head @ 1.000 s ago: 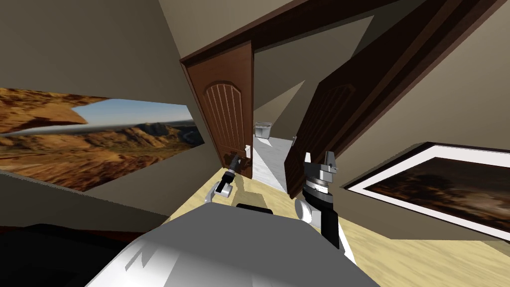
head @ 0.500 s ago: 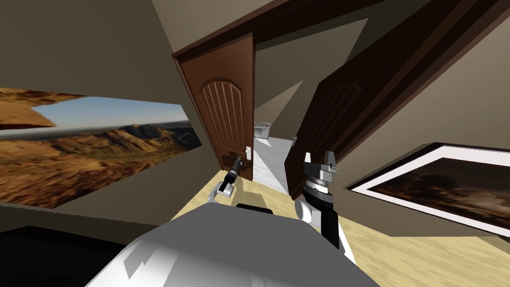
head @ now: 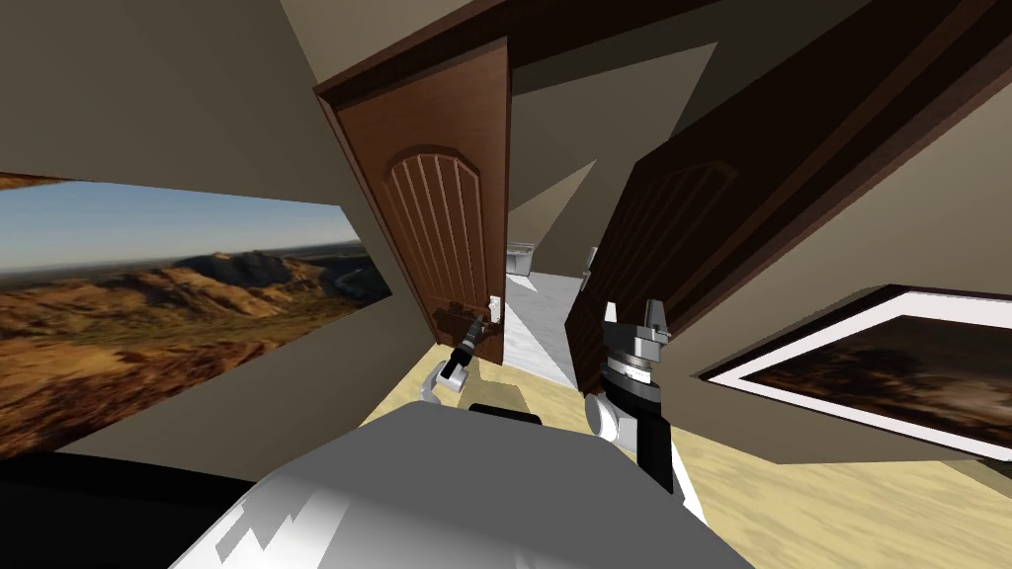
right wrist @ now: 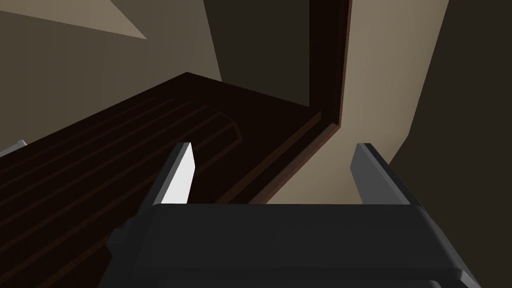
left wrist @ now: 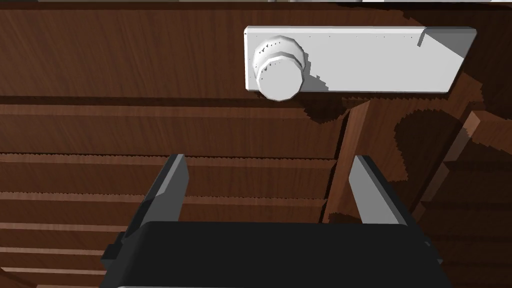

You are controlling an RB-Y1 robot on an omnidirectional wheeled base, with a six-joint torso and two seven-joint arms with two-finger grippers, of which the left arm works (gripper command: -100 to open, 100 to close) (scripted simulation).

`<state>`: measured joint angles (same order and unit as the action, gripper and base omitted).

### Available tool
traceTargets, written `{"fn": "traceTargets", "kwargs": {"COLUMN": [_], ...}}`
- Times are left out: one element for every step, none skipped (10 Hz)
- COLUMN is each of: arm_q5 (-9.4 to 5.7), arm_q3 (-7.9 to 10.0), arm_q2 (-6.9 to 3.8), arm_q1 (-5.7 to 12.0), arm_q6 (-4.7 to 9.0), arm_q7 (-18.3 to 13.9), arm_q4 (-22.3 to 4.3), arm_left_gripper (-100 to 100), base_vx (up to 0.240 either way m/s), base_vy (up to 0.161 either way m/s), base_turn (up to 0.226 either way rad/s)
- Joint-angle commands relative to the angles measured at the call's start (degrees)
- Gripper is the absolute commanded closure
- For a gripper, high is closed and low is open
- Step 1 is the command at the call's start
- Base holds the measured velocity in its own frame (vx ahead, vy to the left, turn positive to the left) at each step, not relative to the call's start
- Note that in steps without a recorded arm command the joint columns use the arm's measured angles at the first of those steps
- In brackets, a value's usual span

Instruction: Push the door open

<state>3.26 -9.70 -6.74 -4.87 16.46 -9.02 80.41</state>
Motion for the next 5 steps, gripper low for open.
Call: {"fn": "traceTargets", "kwargs": {"arm_q5": [0.00, -0.08, -0.11, -0.16, -0.21], "arm_q3": [0.00, 0.27, 0.36, 0.57, 0.79], "arm_q2": [0.00, 0.16, 0.23, 0.36, 0.51], "arm_q1": [0.00, 0.49, 0.64, 0.95, 1.29], "arm_q6": [0.00, 0.13, 0.18, 0.30, 0.42], "arm_q7": [0.0, 0.1, 0.1, 0.2, 0.3], "arm_q4": [0.0, -0.8, -1.1, -1.6, -2.1], "arm_left_gripper": [-100, -100, -100, -100, -100], "base_vx": [0.059, 0.138, 0.187, 0.190, 0.197], "base_vy": [0.059, -0.017, -0.029, -0.024, -0.019], "base_turn": [-0.014, -0.031, -0.020, -0.021, -0.029]}}
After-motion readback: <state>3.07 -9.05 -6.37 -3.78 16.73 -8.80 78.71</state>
